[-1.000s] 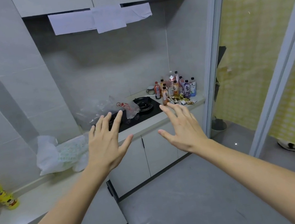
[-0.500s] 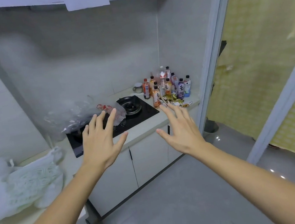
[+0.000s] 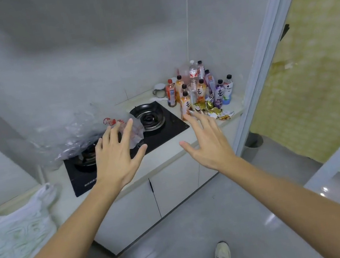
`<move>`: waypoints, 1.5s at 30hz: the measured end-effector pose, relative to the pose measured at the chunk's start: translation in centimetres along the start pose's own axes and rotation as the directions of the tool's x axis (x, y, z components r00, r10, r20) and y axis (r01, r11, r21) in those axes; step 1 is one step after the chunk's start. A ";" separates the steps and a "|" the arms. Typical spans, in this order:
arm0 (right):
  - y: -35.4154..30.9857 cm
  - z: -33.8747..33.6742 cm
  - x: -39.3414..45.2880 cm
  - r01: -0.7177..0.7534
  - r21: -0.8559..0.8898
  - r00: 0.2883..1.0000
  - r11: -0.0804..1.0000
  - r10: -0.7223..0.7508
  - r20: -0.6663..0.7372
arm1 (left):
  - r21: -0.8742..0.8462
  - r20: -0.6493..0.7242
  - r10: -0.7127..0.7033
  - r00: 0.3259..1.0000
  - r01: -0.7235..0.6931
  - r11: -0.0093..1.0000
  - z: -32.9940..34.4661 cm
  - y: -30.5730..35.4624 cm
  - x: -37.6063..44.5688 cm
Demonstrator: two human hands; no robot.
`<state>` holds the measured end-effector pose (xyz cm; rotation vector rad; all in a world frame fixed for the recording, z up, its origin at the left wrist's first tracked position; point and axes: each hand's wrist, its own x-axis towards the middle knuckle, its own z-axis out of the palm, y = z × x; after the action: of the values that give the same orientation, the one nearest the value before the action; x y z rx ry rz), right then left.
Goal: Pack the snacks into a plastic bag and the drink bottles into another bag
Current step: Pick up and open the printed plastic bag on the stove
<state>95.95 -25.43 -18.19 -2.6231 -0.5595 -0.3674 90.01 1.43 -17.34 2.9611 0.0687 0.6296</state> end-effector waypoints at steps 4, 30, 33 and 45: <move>3.5 2.6 6.1 0.035 0.017 0.999 0.999 -0.035 -0.001 | 0.021 0.005 -0.052 0.999 0.052 0.998 3.4 0.3 4.8; 16.0 15.3 33.6 0.106 0.051 0.979 0.993 -0.114 0.168 | -0.042 0.143 -0.215 0.966 0.223 0.974 21.8 -1.8 27.8; 15.2 17.9 36.1 0.084 0.039 0.973 0.996 -0.091 0.213 | -0.061 0.155 -0.223 0.962 0.235 0.970 23.7 -4.1 29.6; 11.0 28.1 42.0 0.083 0.124 0.902 0.989 -0.127 0.412 | -0.046 0.242 -0.451 0.859 0.475 0.879 28.8 -12.8 30.8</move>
<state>142.48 -7.93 -32.37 -2.5824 -0.8360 0.2020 129.63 13.35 -32.56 2.7316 0.6849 0.2215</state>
